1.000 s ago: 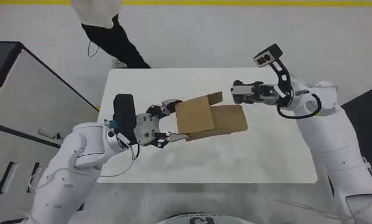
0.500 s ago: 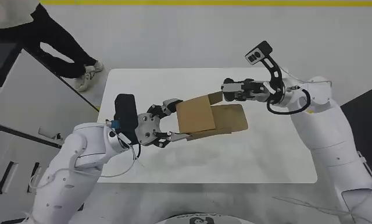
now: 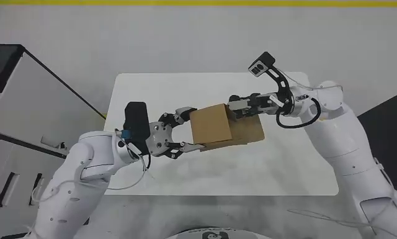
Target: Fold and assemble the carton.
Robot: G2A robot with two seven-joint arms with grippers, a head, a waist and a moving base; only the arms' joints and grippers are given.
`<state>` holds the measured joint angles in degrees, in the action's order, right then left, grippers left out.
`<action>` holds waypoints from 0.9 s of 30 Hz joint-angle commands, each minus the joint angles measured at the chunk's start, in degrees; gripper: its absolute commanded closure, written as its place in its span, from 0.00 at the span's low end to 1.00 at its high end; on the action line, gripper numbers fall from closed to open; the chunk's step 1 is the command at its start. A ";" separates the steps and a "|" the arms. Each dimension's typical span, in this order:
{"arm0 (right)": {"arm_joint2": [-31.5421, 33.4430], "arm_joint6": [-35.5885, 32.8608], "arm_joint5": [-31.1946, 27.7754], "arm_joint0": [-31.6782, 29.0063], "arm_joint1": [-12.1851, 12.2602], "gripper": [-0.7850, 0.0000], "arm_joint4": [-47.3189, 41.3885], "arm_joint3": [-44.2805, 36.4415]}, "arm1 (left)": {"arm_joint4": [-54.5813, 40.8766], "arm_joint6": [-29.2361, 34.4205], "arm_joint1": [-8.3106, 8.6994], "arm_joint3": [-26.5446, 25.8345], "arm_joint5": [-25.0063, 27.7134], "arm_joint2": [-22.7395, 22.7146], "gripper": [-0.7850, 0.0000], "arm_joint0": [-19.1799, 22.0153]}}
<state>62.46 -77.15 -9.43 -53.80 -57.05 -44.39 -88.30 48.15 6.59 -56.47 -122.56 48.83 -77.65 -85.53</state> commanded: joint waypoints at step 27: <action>-0.40 -2.65 -0.51 0.42 -0.88 1.00 0.76 -0.86 | 0.66 -0.06 -0.03 -0.86 -0.12 -0.15 1.00 -0.69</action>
<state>61.86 -79.73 -9.95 -53.34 -57.96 -43.63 -89.19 48.80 6.58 -56.50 -123.40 48.65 -77.71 -86.18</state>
